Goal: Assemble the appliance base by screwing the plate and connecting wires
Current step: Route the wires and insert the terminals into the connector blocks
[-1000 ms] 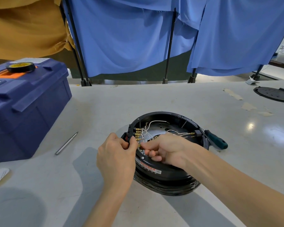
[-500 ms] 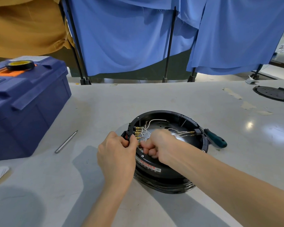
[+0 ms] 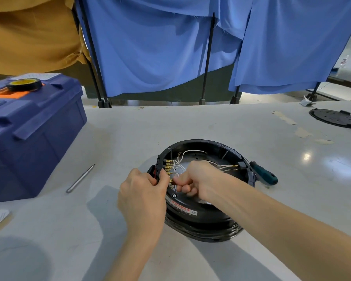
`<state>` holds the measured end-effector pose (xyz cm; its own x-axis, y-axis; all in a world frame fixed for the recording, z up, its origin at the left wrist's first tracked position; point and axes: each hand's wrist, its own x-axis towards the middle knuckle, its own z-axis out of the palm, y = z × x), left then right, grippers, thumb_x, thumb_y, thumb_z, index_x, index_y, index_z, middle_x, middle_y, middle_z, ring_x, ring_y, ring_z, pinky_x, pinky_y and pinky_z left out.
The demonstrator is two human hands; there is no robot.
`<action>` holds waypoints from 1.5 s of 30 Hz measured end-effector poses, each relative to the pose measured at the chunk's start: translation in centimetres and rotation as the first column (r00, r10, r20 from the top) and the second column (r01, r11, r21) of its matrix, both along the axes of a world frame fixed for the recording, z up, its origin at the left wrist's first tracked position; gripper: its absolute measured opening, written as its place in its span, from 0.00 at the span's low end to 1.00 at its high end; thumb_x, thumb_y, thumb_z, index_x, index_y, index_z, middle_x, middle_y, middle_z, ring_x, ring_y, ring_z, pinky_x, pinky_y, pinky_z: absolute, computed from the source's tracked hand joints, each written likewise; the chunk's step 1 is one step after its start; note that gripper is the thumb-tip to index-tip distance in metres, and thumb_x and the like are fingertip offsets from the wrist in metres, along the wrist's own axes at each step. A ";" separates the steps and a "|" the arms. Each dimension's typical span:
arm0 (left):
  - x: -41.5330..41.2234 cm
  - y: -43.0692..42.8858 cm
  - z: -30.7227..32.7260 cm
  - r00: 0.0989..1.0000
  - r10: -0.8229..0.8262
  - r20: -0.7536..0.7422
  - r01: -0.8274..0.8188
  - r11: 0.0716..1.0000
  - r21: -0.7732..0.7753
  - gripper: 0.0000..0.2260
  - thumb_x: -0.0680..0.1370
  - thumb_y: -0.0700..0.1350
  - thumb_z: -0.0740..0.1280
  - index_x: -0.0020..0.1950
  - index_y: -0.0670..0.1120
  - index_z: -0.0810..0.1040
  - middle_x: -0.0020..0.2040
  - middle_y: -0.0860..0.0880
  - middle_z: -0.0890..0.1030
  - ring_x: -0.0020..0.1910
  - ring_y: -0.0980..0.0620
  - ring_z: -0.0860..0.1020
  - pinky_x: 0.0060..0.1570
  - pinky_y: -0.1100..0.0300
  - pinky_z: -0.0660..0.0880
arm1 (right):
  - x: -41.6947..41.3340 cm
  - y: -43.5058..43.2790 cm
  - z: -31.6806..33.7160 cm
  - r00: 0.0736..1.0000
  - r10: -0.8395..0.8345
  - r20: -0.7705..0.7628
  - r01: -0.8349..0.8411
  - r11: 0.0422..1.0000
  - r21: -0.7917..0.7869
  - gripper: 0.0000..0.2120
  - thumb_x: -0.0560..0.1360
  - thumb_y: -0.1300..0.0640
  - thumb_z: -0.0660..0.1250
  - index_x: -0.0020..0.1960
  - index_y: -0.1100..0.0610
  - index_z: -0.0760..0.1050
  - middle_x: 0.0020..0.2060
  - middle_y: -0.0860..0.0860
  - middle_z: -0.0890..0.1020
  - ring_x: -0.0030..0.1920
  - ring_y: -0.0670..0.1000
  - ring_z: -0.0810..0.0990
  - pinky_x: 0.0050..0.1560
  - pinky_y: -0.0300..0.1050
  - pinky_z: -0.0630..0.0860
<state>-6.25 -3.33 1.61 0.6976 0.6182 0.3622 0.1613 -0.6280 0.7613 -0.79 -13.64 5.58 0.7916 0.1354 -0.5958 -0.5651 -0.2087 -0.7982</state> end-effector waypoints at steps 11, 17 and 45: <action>0.0 -0.4 -0.1 1.000 -0.020 0.012 0.020 1.000 0.019 0.19 0.74 0.49 0.72 0.27 0.46 0.69 0.32 0.49 0.68 0.32 0.45 0.66 0.32 0.56 0.60 | -0.2 2.1 -0.2 0.986 -0.117 0.122 0.127 0.989 -0.074 0.07 0.78 0.71 0.56 0.43 0.65 0.70 0.27 0.57 0.71 0.24 0.50 0.66 0.21 0.35 0.62; 0.0 0.2 -0.4 0.998 -0.053 0.018 0.053 0.999 0.005 0.20 0.75 0.49 0.72 0.26 0.43 0.72 0.31 0.49 0.68 0.32 0.45 0.67 0.33 0.56 0.60 | -0.4 1.5 0.2 0.994 -0.057 0.088 0.064 0.994 -0.085 0.09 0.77 0.71 0.57 0.40 0.65 0.72 0.18 0.55 0.72 0.13 0.47 0.62 0.17 0.30 0.58; 7.4 4.3 1.6 0.884 -0.398 -0.246 0.411 0.912 0.002 0.12 0.79 0.49 0.67 0.62 0.55 0.80 0.58 0.49 0.82 0.60 0.50 0.77 0.60 0.54 0.74 | 5.2 -6.4 0.1 0.679 0.142 0.720 0.235 0.888 -0.396 0.13 0.77 0.67 0.62 0.52 0.58 0.84 0.47 0.52 0.84 0.50 0.50 0.81 0.48 0.36 0.74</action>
<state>1.18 0.92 3.17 0.9515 0.2486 0.1811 0.0543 -0.7152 0.6968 4.42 -20.03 5.66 0.9838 -0.0289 0.1771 0.1222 -0.6152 -0.7788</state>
